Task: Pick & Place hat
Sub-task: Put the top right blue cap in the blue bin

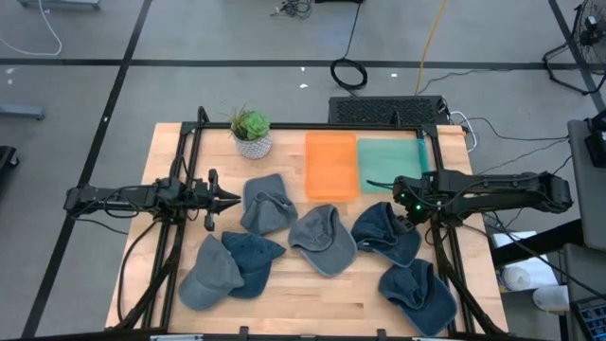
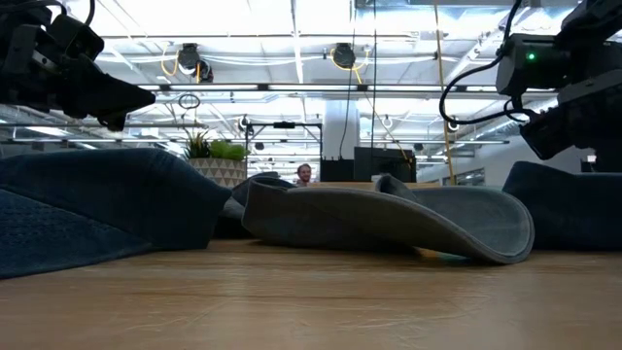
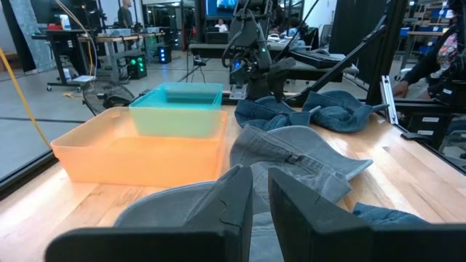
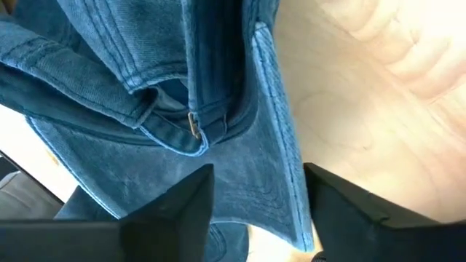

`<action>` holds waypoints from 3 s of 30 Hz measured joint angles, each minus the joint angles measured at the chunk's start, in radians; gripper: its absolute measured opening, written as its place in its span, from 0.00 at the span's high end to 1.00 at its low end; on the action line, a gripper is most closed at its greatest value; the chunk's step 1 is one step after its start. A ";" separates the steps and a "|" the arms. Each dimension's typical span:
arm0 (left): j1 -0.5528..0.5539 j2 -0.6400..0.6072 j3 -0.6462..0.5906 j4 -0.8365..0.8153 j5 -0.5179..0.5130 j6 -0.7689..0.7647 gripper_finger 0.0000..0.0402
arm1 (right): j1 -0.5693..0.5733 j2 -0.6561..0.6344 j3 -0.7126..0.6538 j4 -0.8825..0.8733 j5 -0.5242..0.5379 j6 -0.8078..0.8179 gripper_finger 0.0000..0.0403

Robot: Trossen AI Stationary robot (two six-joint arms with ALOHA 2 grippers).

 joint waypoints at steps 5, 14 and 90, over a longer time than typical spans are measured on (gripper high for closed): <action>0.000 0.000 0.000 0.000 0.000 0.000 0.87 | 0.000 0.000 -0.002 -0.014 0.071 -0.001 0.66; 0.000 0.000 0.000 0.000 0.000 0.000 0.87 | 0.000 -0.001 -0.086 0.008 0.066 0.016 0.89; 0.000 0.000 0.000 0.000 -0.018 0.120 0.87 | 0.000 0.165 0.611 0.317 0.560 -0.345 1.00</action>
